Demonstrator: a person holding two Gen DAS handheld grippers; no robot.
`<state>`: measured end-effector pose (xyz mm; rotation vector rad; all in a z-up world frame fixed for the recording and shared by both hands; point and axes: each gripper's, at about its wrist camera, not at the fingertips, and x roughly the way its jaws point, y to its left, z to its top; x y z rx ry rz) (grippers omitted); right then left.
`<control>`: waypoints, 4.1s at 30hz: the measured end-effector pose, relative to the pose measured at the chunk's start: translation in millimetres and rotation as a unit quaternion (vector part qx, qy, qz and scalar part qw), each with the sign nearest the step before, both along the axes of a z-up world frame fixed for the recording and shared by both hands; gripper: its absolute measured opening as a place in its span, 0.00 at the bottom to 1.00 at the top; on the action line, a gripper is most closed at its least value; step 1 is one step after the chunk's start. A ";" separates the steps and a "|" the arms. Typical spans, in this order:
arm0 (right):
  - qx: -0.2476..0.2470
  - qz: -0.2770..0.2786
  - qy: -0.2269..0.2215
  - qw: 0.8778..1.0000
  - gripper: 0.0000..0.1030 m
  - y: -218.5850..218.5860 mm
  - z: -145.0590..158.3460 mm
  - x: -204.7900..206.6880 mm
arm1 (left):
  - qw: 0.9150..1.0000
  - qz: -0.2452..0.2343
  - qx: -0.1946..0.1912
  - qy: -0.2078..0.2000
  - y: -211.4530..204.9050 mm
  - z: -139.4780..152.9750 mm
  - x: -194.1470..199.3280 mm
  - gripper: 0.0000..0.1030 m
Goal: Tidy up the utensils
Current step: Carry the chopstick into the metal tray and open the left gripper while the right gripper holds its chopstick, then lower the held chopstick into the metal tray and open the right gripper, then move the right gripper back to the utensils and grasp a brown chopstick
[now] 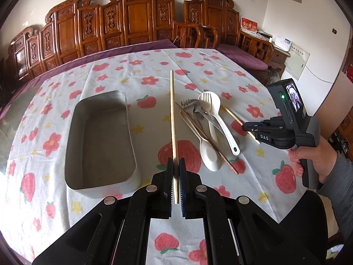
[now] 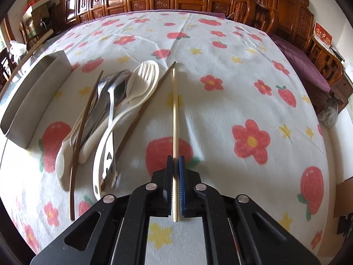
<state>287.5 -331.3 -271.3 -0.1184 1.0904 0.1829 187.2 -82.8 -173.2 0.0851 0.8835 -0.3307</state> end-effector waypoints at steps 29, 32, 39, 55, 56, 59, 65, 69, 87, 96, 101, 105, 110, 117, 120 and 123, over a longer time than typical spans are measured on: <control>0.071 0.048 -0.084 0.993 0.06 42.3 88.2 -56.9 | 0.997 0.040 0.041 0.044 91.0 -6.4 53.2 0.04; 0.079 0.060 -0.087 0.991 0.06 53.1 93.0 -59.7 | 0.996 0.035 0.048 0.060 93.5 -16.1 65.1 0.04; 0.088 0.080 -0.088 0.989 0.06 70.0 100.8 -61.3 | 0.994 0.031 0.052 0.086 93.9 -33.8 79.9 0.04; 0.114 0.126 -0.077 0.983 0.06 136.1 104.8 -56.4 | 0.997 0.056 0.012 0.058 114.2 -12.2 67.1 0.26; 0.115 0.130 -0.076 0.982 0.06 142.9 105.1 -55.5 | 0.997 0.063 0.011 0.054 118.4 -8.4 65.1 0.27; 0.117 0.140 -0.072 0.981 0.06 164.2 104.8 -51.5 | 0.995 0.089 0.002 0.036 136.9 6.2 56.2 0.37; 0.122 0.144 -0.051 0.981 0.06 202.8 97.0 -35.3 | 0.993 0.119 -0.003 -0.010 166.6 36.2 40.8 0.62; 0.122 0.138 -0.038 0.982 0.06 227.7 89.3 -20.9 | 0.991 0.131 0.005 -0.039 179.4 53.5 34.0 0.69; 0.101 0.111 0.027 0.988 0.06 275.7 39.4 15.5 | 0.984 0.149 0.004 -0.094 205.8 83.2 8.8 0.79; 0.099 0.141 0.008 0.985 0.07 282.6 47.4 12.6 | 0.984 0.151 -0.004 -0.090 207.9 85.5 -0.1 0.79; 0.089 0.153 -0.017 0.984 0.07 268.9 63.6 -4.1 | 0.985 0.146 -0.009 -0.094 199.2 88.9 -5.9 0.79; 0.088 0.151 -0.041 0.984 0.07 239.0 82.2 -25.1 | 0.987 0.134 -0.012 -0.090 184.1 87.9 -7.3 0.79; 0.082 0.141 -0.063 0.985 0.07 190.7 103.4 -46.6 | 0.989 0.117 -0.018 -0.091 156.2 90.8 -8.8 0.79; 0.079 0.102 -0.104 0.986 0.31 113.9 116.6 -63.7 | 0.992 0.087 -0.017 -0.094 114.1 91.6 -8.8 0.79; 0.088 0.078 -0.100 0.988 0.31 88.3 105.9 -63.3 | 0.993 0.075 -0.013 -0.088 95.1 84.3 -7.1 0.79; 0.099 0.066 -0.085 0.989 0.31 74.9 87.7 -62.3 | 0.995 0.067 -0.010 -0.077 77.8 72.5 -3.1 0.79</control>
